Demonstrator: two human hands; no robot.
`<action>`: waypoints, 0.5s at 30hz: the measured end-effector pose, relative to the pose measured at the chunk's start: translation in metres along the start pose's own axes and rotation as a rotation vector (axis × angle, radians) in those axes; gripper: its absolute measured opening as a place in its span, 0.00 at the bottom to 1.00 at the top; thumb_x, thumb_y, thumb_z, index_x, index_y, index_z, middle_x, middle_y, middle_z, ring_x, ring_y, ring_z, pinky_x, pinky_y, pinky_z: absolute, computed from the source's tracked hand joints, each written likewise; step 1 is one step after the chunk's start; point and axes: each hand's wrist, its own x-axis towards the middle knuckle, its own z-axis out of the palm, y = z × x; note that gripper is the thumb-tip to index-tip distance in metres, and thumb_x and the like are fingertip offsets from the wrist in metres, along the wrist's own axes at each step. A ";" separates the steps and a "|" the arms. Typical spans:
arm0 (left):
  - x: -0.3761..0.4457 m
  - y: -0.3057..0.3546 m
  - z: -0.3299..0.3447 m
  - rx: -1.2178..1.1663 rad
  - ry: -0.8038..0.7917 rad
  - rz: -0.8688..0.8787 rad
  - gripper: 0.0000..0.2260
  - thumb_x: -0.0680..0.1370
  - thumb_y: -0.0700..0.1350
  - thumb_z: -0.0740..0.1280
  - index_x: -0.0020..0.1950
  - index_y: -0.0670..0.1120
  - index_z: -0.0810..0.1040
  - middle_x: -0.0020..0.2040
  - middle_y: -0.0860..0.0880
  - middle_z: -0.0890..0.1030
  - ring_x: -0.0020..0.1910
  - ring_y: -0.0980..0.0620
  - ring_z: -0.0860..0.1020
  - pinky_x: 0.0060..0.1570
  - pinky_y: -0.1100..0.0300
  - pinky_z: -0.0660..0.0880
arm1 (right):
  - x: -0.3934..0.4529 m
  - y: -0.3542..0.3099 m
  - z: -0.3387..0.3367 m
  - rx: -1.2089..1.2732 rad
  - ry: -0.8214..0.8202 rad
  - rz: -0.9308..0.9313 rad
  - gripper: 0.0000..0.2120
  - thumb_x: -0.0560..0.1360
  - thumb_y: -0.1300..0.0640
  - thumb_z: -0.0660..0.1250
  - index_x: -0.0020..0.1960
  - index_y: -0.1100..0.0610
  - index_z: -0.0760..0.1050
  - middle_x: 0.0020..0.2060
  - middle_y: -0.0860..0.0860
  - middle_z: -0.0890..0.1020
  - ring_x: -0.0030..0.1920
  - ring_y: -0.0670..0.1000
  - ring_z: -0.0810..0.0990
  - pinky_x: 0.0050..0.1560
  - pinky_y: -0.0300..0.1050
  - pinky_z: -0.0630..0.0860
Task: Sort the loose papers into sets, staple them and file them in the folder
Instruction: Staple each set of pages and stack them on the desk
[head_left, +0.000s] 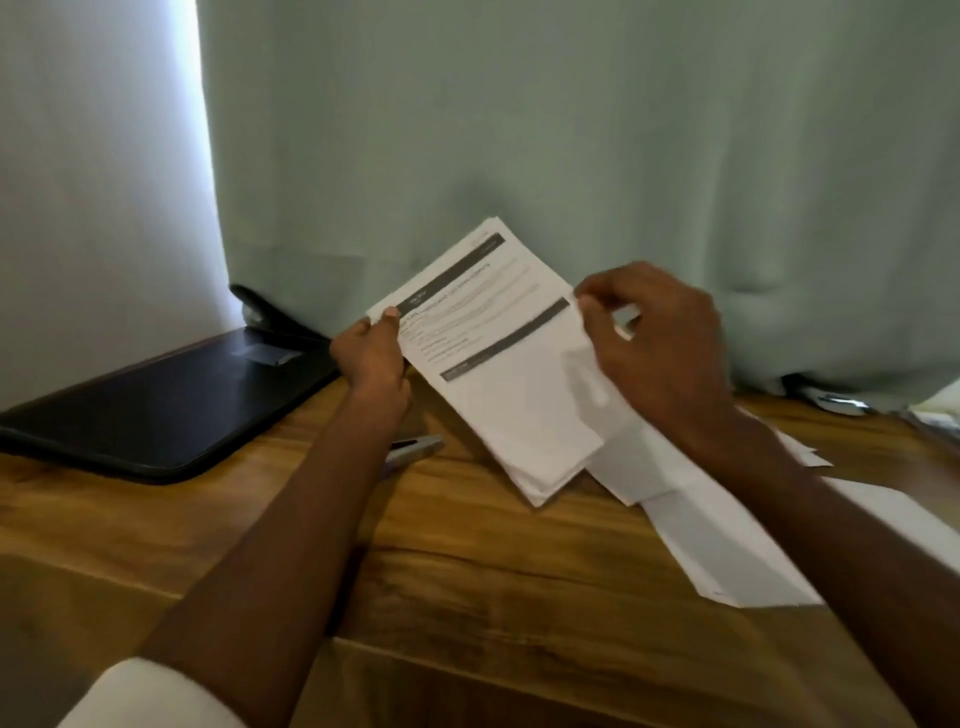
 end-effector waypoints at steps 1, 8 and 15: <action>-0.013 -0.003 0.008 0.013 -0.053 0.003 0.05 0.80 0.38 0.72 0.44 0.43 0.82 0.38 0.49 0.86 0.37 0.51 0.86 0.40 0.55 0.84 | 0.008 0.017 -0.013 -0.056 -0.008 0.091 0.10 0.80 0.51 0.69 0.58 0.52 0.83 0.55 0.47 0.84 0.53 0.49 0.82 0.54 0.52 0.80; -0.106 -0.024 0.074 0.054 -0.395 -0.131 0.05 0.81 0.39 0.71 0.54 0.39 0.83 0.50 0.40 0.87 0.49 0.41 0.87 0.49 0.45 0.84 | 0.010 0.096 -0.105 0.060 -0.475 0.781 0.36 0.73 0.34 0.71 0.73 0.54 0.70 0.60 0.49 0.83 0.53 0.48 0.85 0.48 0.37 0.77; -0.173 -0.050 0.118 0.105 -0.551 -0.250 0.07 0.82 0.43 0.71 0.56 0.41 0.83 0.52 0.41 0.87 0.47 0.44 0.87 0.45 0.48 0.85 | -0.039 0.122 -0.171 0.452 -0.315 0.949 0.16 0.76 0.57 0.75 0.61 0.62 0.82 0.52 0.54 0.88 0.51 0.54 0.87 0.58 0.50 0.82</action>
